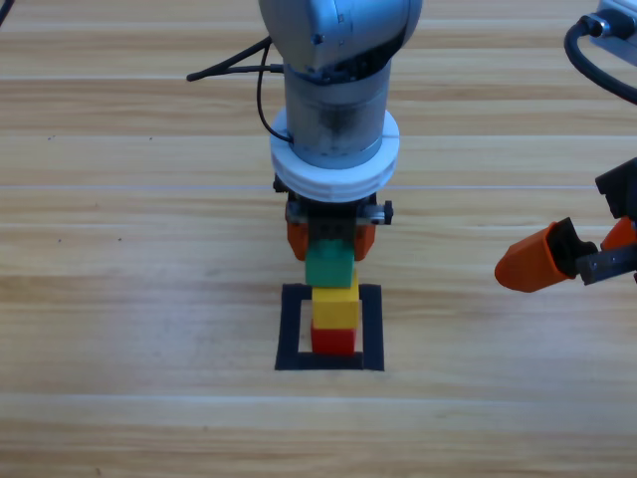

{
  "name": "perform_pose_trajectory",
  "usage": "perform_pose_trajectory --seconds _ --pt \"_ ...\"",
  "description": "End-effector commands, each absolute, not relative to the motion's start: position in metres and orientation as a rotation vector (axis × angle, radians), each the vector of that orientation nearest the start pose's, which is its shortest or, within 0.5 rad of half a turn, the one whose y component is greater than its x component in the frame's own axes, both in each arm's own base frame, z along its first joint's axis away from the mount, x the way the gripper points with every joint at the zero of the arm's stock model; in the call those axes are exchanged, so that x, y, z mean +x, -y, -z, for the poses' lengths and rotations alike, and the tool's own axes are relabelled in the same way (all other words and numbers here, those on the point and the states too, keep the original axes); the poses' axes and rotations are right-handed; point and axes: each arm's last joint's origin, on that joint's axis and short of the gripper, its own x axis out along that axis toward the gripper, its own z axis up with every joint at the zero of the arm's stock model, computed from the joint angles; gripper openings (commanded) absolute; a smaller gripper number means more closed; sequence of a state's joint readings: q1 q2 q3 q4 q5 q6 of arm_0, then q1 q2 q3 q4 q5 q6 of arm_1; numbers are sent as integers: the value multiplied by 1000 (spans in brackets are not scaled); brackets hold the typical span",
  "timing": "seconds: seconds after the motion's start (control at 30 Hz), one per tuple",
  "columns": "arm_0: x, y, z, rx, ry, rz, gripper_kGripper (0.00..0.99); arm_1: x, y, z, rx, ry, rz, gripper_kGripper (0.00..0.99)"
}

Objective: Stack the blocks in the rectangular block: red at the bottom, yellow in the middle, green on top

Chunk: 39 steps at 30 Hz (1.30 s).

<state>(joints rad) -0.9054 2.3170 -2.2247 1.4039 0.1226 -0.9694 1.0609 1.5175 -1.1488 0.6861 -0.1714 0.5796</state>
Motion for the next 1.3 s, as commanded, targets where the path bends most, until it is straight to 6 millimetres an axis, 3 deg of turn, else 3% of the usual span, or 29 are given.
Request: perform_pose_trajectory --seconds 0.03,0.63,1.3 --pt "293 361 -277 -58 -1443 -91 0 142 -221 -319 -121 -1073 -474 990" --pt "282 365 -283 -63 -1440 -80 2 142 -221 -317 -131 -1077 -480 989" --pt "278 370 -276 -48 -1450 -86 2 142 -221 -316 -139 -1081 -480 989"
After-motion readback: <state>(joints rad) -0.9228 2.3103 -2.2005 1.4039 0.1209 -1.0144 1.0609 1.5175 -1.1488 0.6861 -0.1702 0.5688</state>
